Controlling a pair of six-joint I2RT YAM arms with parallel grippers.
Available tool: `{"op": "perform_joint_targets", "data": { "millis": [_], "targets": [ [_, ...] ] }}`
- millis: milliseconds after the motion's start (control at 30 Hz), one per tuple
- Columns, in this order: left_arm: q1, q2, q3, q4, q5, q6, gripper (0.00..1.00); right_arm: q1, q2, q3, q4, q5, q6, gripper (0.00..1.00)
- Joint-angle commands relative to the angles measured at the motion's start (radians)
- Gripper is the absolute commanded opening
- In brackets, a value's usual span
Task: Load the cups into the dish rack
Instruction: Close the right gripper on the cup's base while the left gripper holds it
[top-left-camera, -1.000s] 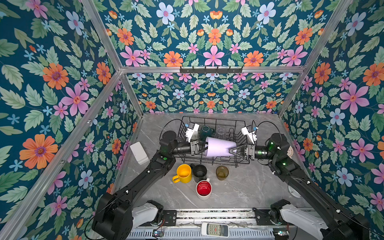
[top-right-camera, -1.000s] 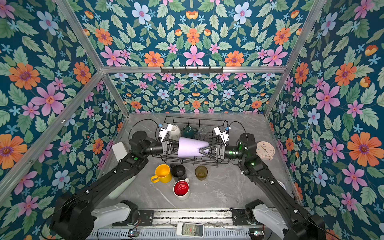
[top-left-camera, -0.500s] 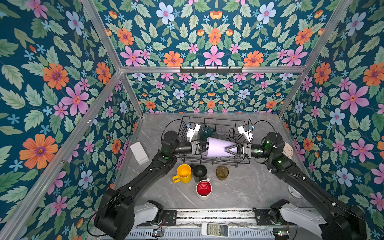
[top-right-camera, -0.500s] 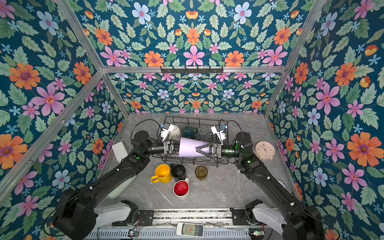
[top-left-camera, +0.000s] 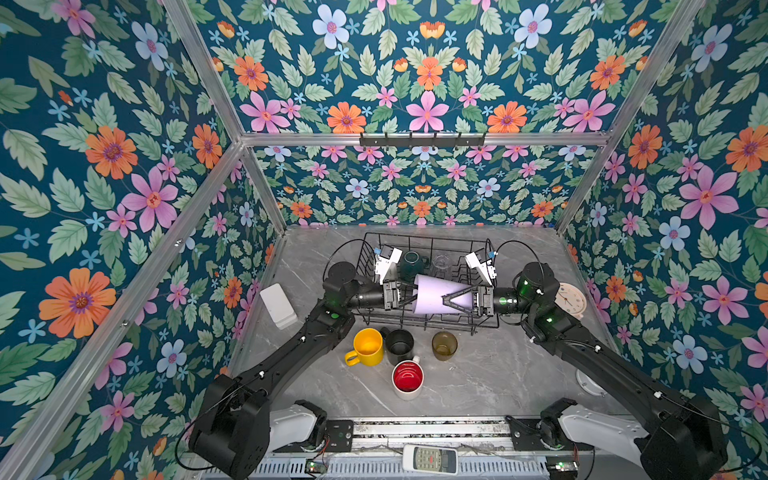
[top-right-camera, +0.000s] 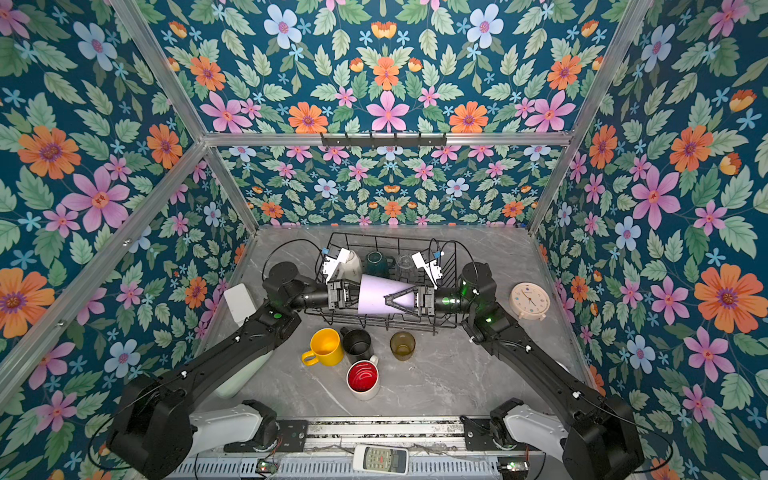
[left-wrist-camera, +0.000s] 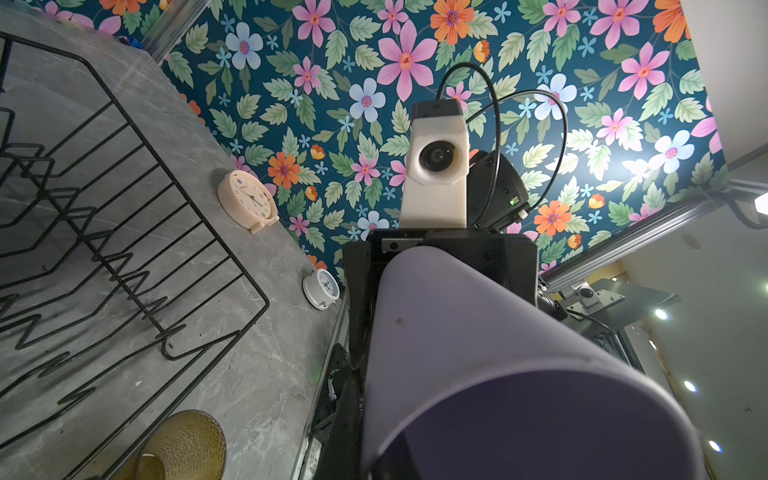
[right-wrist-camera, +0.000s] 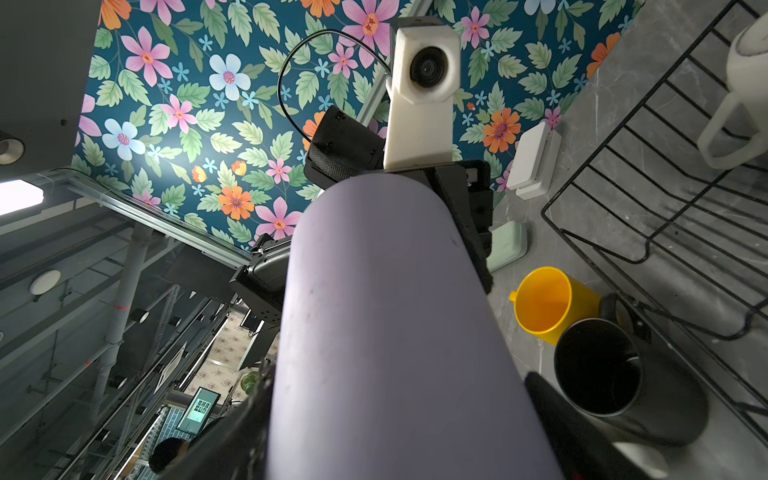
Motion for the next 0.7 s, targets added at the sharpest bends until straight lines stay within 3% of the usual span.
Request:
{"op": "perform_joint_targets", "data": {
  "millis": [0, 200, 667],
  "targets": [
    [-0.003, 0.001, -0.001, 0.060, 0.022, -0.014, 0.00, 0.005, 0.003, 0.007, 0.033, -0.007, 0.004, 0.84],
    [-0.007, 0.001, -0.004, 0.064, 0.027, -0.016, 0.00, 0.008, 0.006, 0.010, 0.020, -0.003, -0.005, 0.76],
    [-0.006, 0.007, -0.003, 0.064, 0.030, -0.016, 0.00, 0.010, -0.006, 0.018, -0.036, 0.016, -0.040, 0.32]
  ]
}}
